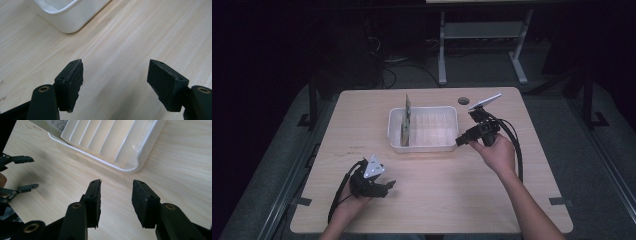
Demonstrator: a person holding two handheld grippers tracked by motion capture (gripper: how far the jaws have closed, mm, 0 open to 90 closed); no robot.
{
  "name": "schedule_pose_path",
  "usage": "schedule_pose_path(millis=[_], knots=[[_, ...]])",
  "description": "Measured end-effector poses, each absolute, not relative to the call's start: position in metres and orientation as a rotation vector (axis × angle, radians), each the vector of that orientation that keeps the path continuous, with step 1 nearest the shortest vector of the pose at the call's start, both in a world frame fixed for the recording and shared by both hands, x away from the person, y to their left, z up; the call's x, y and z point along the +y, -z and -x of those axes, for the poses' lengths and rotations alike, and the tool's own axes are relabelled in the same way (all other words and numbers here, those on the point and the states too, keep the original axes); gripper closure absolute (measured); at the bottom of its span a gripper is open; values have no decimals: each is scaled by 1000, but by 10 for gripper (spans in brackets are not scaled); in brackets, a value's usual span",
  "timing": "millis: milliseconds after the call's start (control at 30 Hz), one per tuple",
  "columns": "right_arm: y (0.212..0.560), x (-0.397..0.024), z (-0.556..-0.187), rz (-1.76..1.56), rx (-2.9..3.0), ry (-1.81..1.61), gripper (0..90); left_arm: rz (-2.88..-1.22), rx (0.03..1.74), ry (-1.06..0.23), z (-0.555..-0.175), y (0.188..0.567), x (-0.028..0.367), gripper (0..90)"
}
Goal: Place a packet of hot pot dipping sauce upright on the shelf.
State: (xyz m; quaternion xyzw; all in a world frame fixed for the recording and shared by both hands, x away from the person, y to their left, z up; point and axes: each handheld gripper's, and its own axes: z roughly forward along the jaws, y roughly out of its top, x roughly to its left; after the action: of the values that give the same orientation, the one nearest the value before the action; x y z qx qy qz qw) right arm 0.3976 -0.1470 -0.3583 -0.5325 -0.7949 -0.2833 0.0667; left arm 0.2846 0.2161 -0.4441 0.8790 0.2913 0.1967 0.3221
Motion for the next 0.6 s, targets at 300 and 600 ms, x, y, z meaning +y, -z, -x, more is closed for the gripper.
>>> schedule_pose_path(millis=[300, 600], knots=[[367, -158, -388, 1610, -2393, 867, 578, -2307, 767, -514, -285, 444, 216, 284], [378, -167, -379, 1612, -2375, 871, 572, -2305, 770, -515, -285, 444, 216, 277]])
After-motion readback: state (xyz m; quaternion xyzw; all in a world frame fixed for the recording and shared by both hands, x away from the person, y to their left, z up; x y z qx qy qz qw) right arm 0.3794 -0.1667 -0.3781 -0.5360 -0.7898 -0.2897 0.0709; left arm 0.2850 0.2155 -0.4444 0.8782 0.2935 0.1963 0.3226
